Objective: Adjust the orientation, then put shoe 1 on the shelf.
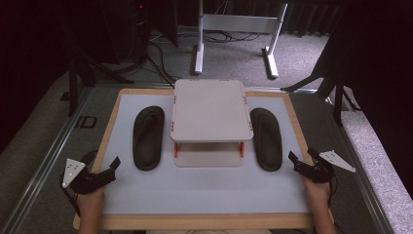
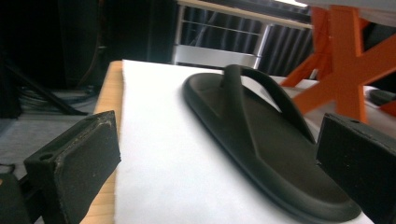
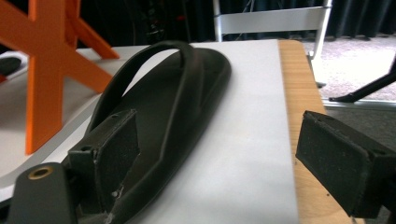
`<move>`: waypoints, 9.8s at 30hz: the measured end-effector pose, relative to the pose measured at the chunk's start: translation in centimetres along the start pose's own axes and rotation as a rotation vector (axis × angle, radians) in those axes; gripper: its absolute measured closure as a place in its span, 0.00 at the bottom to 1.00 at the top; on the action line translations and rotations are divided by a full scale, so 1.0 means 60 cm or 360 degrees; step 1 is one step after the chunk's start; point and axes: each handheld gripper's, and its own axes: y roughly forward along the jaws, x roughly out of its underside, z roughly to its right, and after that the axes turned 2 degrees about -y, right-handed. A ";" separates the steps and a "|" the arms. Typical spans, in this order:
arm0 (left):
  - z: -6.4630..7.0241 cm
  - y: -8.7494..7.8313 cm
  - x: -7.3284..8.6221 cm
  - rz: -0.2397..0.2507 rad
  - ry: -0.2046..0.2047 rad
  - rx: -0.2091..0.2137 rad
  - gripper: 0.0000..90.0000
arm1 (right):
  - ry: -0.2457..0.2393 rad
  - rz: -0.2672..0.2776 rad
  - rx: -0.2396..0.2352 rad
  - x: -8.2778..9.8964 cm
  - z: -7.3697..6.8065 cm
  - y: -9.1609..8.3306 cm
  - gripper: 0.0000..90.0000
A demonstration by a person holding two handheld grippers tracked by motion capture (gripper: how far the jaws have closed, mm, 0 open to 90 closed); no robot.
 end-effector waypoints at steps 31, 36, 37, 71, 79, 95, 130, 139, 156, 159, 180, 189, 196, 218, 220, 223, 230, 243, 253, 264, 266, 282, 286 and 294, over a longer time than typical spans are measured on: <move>0.014 0.049 -0.060 -0.0601 0.0006 0.0150 0.01 | -0.0067 -0.0099 0.0027 0.001 -0.012 0.014 0.15; 0.023 0.059 -0.080 -0.0687 0.0061 0.0146 0.01 | -0.0069 -0.0104 0.0024 0.002 -0.012 0.015 0.15; 0.026 0.062 -0.083 -0.0710 0.0076 0.0147 0.01 | -0.0061 -0.0106 0.0022 0.002 -0.012 0.015 0.15; 0.057 0.220 -0.183 -0.1372 0.0313 0.0264 0.13 | -0.0093 -0.0143 0.0027 0.003 -0.015 0.019 0.17; 0.068 0.270 -0.185 -0.1493 0.0355 0.0238 0.26 | -0.0097 -0.0166 0.0014 0.003 -0.015 0.020 0.21; 0.065 0.336 -0.173 -0.1688 0.0292 0.0153 0.49 | -0.0108 -0.0182 -0.0001 0.004 -0.016 0.022 0.26; 0.058 0.308 -0.198 -0.1623 0.0091 -0.0039 0.81 | -0.0157 -0.0203 0.0011 0.004 -0.021 0.024 0.26; 0.048 0.278 -0.236 -0.1550 0.0010 0.0010 0.81 | -0.0154 -0.0204 0.0015 0.004 -0.021 0.024 0.24; 0.110 0.250 -0.366 -0.1452 0.0062 0.0055 0.82 | -0.0151 -0.0209 0.0021 0.004 -0.021 0.025 0.23; 0.127 0.247 -0.392 -0.1415 0.0082 0.0065 0.82 | -0.0150 -0.0210 0.0023 0.004 -0.021 0.025 0.23; 0.261 0.285 -0.440 -0.1347 0.0147 0.0222 0.82 | -0.0154 -0.0216 0.0030 0.004 -0.021 0.026 0.23; 0.310 0.317 -0.410 -0.1407 0.0133 0.0200 0.82 | -0.0162 -0.0228 0.0039 0.004 -0.022 0.027 0.23; 0.338 0.339 -0.384 -0.1463 0.0136 0.0131 0.82 | -0.0157 -0.0226 0.0038 0.004 -0.022 0.027 0.23; 0.356 0.339 -0.381 -0.1356 0.0109 0.0238 0.57 | -0.0164 -0.0230 0.0037 0.004 -0.022 0.027 0.23; 0.353 0.333 -0.385 -0.1345 0.0113 0.0257 0.55 | -0.0166 -0.0227 0.0036 0.004 -0.022 0.027 0.23; 0.346 0.322 -0.390 -0.1328 0.0134 0.0287 0.54 | -0.0165 -0.0229 0.0035 0.004 -0.022 0.027 0.23; 0.322 0.299 -0.396 -0.1275 0.0123 0.0357 0.54 | -0.0171 -0.0229 0.0038 0.004 -0.023 0.027 0.23; 0.256 0.255 -0.383 -0.1168 0.0163 0.0410 0.54 | -0.0172 -0.0235 0.0039 0.004 -0.024 0.028 0.23; 0.210 0.236 -0.327 -0.1094 0.0233 0.0338 0.54 | -0.0174 -0.0236 0.0042 0.004 -0.024 0.028 0.23; 0.176 0.207 -0.260 -0.0900 0.0262 0.0351 0.54 | -0.0171 -0.0236 0.0039 0.004 -0.024 0.028 0.23; 0.171 0.204 -0.248 -0.0895 0.0264 0.0355 0.54 | -0.0174 -0.0236 0.0039 0.004 -0.024 0.028 0.23; 0.142 0.169 -0.153 -0.0727 0.0290 0.0310 0.51 | -0.0174 -0.0231 0.0042 0.005 -0.024 0.028 0.22; 0.135 0.162 -0.134 -0.0664 0.0289 0.0278 0.52 | -0.0171 -0.0234 0.0041 0.004 -0.024 0.028 0.22; 0.120 0.146 -0.094 -0.0611 0.0284 0.0264 0.51 | -0.0166 -0.0229 0.0034 0.004 -0.023 0.028 0.22</move>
